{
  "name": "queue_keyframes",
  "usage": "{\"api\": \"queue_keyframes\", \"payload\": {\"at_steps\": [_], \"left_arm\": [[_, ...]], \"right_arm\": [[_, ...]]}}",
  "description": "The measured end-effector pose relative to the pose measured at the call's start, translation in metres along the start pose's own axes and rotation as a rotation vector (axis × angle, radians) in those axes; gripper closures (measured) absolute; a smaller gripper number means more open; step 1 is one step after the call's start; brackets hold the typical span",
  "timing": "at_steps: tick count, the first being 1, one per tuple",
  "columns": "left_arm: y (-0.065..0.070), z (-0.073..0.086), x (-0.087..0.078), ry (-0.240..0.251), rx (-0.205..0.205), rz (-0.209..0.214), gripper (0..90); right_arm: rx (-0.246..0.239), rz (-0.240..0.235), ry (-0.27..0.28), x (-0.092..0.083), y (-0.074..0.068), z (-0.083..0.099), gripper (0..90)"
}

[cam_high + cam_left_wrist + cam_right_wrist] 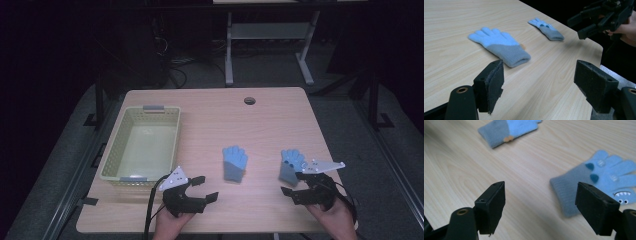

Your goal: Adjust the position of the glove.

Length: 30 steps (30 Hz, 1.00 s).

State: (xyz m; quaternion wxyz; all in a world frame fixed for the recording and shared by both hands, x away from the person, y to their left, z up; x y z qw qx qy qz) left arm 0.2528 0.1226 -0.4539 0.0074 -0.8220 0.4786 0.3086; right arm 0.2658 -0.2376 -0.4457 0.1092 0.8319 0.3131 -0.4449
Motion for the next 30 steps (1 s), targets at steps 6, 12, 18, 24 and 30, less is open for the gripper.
{"api": "queue_keyframes", "payload": {"at_steps": [6, 12, 18, 24, 30], "left_arm": [[0.001, -0.002, 0.0, -0.005, 0.016, 0.001, 23.7], [0.002, -0.001, 0.0, -0.012, 0.024, -0.003, 23.7], [0.001, 0.0, -0.003, -0.008, 0.013, -0.007, 23.7], [-0.001, -0.001, -0.007, 0.008, 0.008, -0.016, 23.6], [-0.001, 0.0, -0.004, -0.005, 0.016, -0.014, 23.6]], "right_arm": [[-0.009, -0.007, 0.0, -0.003, 0.005, -0.019, 22.9], [-0.03, 0.017, -0.014, -0.006, 0.006, -0.037, 21.6], [0.009, -0.011, -0.054, -0.003, 0.017, -0.042, 22.1], [0.022, -0.018, -0.071, 0.001, 0.025, -0.051, 22.3], [0.033, -0.007, -0.099, 0.007, 0.035, -0.063, 25.5]]}}
Point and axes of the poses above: each handheld gripper's, and its own axes: x roughly forward along the jaws, z roughly out of its underside, y roughly to its right, the point moved 3 cm from there along x, roughly forward along the jaws, and after that the axes turned 8 degrees about -y, right-handed, at the moved point
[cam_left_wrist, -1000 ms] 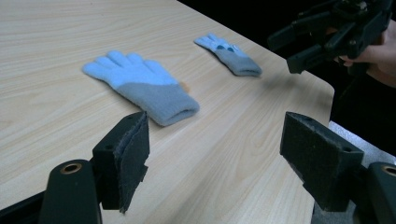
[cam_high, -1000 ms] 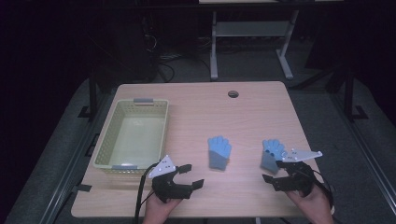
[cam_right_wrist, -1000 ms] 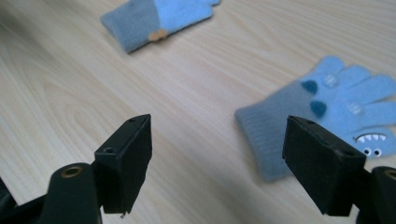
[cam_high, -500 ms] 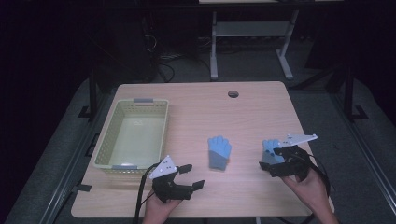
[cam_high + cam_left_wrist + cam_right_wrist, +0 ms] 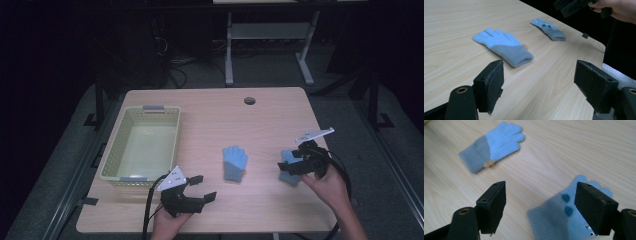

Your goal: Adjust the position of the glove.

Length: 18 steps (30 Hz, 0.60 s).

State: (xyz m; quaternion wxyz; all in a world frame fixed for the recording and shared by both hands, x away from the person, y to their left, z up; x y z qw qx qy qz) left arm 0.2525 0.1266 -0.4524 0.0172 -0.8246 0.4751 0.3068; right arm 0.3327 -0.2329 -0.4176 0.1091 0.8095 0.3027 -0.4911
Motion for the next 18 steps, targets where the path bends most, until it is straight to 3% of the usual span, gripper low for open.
{"api": "queue_keyframes", "payload": {"at_steps": [7, 11, 14, 18], "left_arm": [[0.001, 0.0, -0.001, 0.003, 0.0, 0.002, 23.6], [0.0, -0.001, -0.002, 0.014, 0.0, -0.018, 23.7], [-0.001, -0.001, -0.003, 0.021, 0.0, -0.027, 23.7], [-0.002, 0.0, -0.002, 0.014, -0.014, -0.018, 23.7]], "right_arm": [[0.036, 0.012, -0.028, 0.007, 0.012, -0.004, 31.3], [0.055, 0.051, -0.08, 0.016, 0.023, -0.002, 34.5], [0.091, 0.055, -0.124, 0.026, 0.03, 0.004, 37.5], [0.101, 0.071, -0.148, 0.032, 0.031, 0.009, 40.3]]}}
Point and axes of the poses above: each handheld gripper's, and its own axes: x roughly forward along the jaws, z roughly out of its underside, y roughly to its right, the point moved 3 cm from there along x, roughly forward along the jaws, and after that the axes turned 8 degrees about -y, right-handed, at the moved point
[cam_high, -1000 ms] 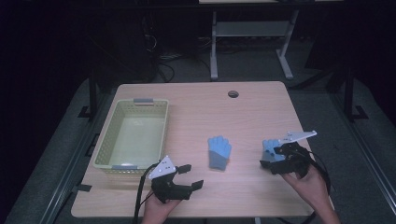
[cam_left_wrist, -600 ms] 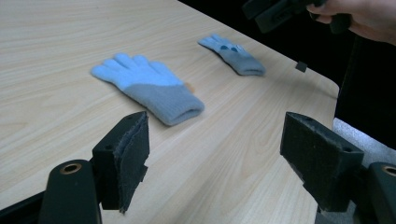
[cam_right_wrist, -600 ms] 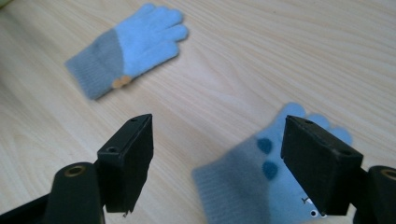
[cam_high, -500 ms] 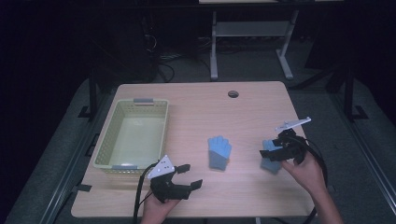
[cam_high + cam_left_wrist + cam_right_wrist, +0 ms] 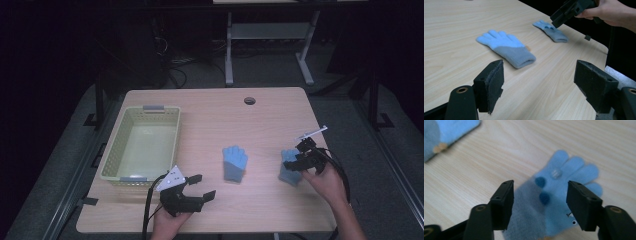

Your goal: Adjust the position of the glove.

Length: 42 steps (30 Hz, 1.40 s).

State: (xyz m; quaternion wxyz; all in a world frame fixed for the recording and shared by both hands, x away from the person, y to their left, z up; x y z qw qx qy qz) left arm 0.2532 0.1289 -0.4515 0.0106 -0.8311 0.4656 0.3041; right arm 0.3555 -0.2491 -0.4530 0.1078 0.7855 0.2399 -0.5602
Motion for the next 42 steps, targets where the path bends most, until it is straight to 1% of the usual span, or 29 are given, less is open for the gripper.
{"api": "queue_keyframes", "payload": {"at_steps": [2, 3, 4, 6, 8, 11, 12, 15, 16, 17, 18, 19, 21, 22, 24, 28, 29, 30, 33, 35, 36, 38, 42], "left_arm": [[0.0, -0.001, 0.0, -0.001, 0.009, 0.005, 23.7], [0.0, -0.001, 0.0, -0.002, 0.006, 0.005, 23.7], [0.001, -0.001, 0.001, -0.006, 0.01, 0.009, 23.5], [0.001, 0.0, 0.002, -0.009, 0.011, 0.01, 23.6], [0.001, 0.0, 0.003, -0.01, 0.013, 0.01, 23.6], [0.002, 0.0, 0.003, -0.007, 0.006, 0.011, 23.6], [0.002, 0.0, 0.003, -0.008, 0.005, 0.011, 23.6], [0.001, 0.001, 0.004, -0.014, 0.006, 0.015, 23.6], [0.001, 0.001, 0.005, -0.016, 0.007, 0.017, 23.6], [0.001, 0.001, 0.005, -0.016, 0.007, 0.017, 23.6], [0.002, 0.001, 0.004, -0.014, 0.004, 0.018, 23.6], [0.002, 0.001, 0.004, -0.014, 0.004, 0.018, 23.6], [0.003, 0.001, 0.005, -0.011, 0.005, 0.018, 23.7], [0.003, 0.001, 0.005, -0.014, 0.004, 0.019, 23.6], [0.003, 0.001, 0.005, -0.013, 0.001, 0.022, 23.6], [0.003, 0.0, 0.004, -0.008, 0.005, 0.023, 23.7], [0.003, 0.0, 0.004, -0.007, 0.001, 0.025, 23.7], [0.002, 0.0, 0.005, -0.013, -0.002, 0.026, 23.7], [0.002, 0.0, 0.005, -0.014, 0.0, 0.025, 23.7], [0.002, 0.0, 0.004, -0.005, 0.001, 0.024, 23.7], [0.002, 0.0, 0.003, -0.005, 0.0, 0.023, 23.7], [0.001, -0.001, 0.002, -0.004, 0.001, 0.021, 23.7], [0.001, -0.001, 0.002, -0.001, 0.0, 0.021, 23.7]], "right_arm": [[0.013, 0.002, -0.028, 0.005, 0.002, 0.004, 45.1], [0.013, 0.002, -0.028, 0.005, 0.002, 0.004, 45.1], [0.026, 0.001, -0.036, 0.006, 0.003, 0.005, 47.3], [0.028, 0.006, -0.042, 0.007, 0.004, 0.006, 48.1], [0.033, 0.018, -0.063, 0.009, 0.006, 0.007, 50.5], [0.016, 0.057, -0.102, 0.015, 0.005, 0.009, 51.1], [0.008, 0.07, -0.097, 0.016, 0.004, 0.01, 51.2], [0.006, 0.08, -0.101, 0.016, 0.003, 0.01, 51.9], [-0.009, 0.092, -0.099, 0.017, 0.003, 0.01, 52.9], [-0.009, 0.092, -0.099, 0.017, 0.003, 0.01, 52.9], [-0.021, 0.108, -0.104, 0.017, 0.0, 0.009, 55.4], [-0.021, 0.108, -0.104, 0.017, 0.0, 0.009, 55.4], [-0.036, 0.114, -0.107, 0.017, -0.002, 0.008, 58.5], [-0.048, 0.116, -0.116, 0.017, -0.004, 0.008, 61.0], [-0.05, 0.115, -0.116, 0.018, -0.004, 0.007, 62.6], [-0.042, 0.103, -0.115, 0.018, -0.004, 0.007, 65.2], [-0.042, 0.099, -0.118, 0.018, -0.004, 0.007, 67.1], [-0.041, 0.097, -0.119, 0.017, -0.003, 0.007, 71.9], [-0.041, 0.094, -0.117, 0.017, -0.002, 0.007, 75.7], [-0.024, 0.088, -0.12, 0.017, -0.001, 0.006, 79.1], [-0.026, 0.092, -0.118, 0.017, -0.001, 0.006, 80.8], [-0.026, 0.096, -0.116, 0.016, -0.001, 0.006, 81.6], [-0.024, 0.084, -0.105, 0.014, 0.0, 0.006, 82.0]]}}
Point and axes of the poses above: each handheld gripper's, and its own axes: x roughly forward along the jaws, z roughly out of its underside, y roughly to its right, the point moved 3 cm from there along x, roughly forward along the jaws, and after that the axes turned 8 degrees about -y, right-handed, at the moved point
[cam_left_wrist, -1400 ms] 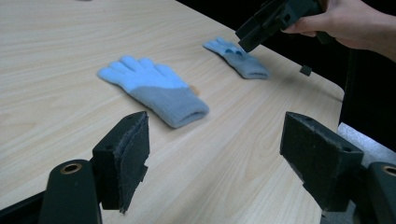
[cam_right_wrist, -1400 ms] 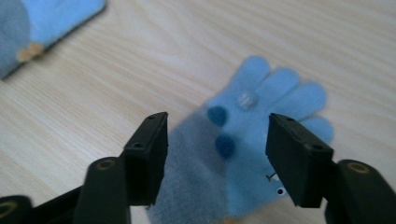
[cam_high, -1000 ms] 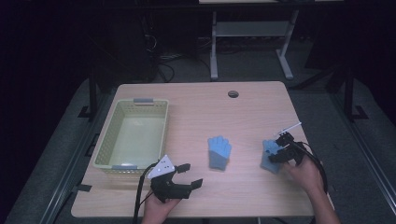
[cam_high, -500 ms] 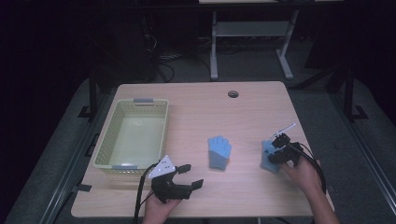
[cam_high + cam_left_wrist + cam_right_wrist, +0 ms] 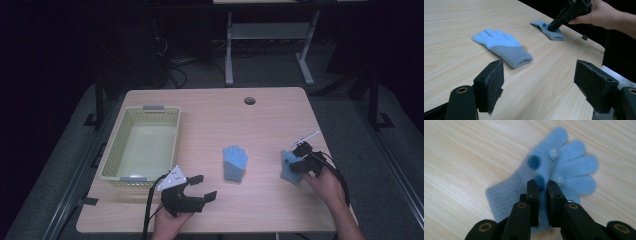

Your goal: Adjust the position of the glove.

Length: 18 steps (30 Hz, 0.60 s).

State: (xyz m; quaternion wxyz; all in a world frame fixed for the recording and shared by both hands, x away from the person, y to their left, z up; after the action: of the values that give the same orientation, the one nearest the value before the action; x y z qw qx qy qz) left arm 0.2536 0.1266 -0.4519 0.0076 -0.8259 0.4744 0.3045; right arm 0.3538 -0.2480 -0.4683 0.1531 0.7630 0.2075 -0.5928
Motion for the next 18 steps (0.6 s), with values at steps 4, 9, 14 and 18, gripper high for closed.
{"api": "queue_keyframes", "payload": {"at_steps": [4, 9, 14, 18], "left_arm": [[0.001, 0.0, 0.0, 0.002, -0.008, 0.0, 23.7], [0.001, 0.0, 0.0, 0.006, -0.012, 0.001, 23.7], [0.002, -0.001, 0.0, 0.005, -0.013, 0.003, 23.8], [0.002, -0.001, 0.0, 0.003, 0.0, 0.002, 23.8]], "right_arm": [[0.007, -0.021, 0.034, -0.008, 0.002, 0.002, 82.1], [-0.002, -0.009, 0.048, -0.02, 0.001, 0.0, 82.4], [-0.046, 0.007, 0.086, -0.037, -0.008, -0.006, 82.7], [-0.056, 0.0, 0.102, -0.044, -0.013, -0.011, 82.7]]}}
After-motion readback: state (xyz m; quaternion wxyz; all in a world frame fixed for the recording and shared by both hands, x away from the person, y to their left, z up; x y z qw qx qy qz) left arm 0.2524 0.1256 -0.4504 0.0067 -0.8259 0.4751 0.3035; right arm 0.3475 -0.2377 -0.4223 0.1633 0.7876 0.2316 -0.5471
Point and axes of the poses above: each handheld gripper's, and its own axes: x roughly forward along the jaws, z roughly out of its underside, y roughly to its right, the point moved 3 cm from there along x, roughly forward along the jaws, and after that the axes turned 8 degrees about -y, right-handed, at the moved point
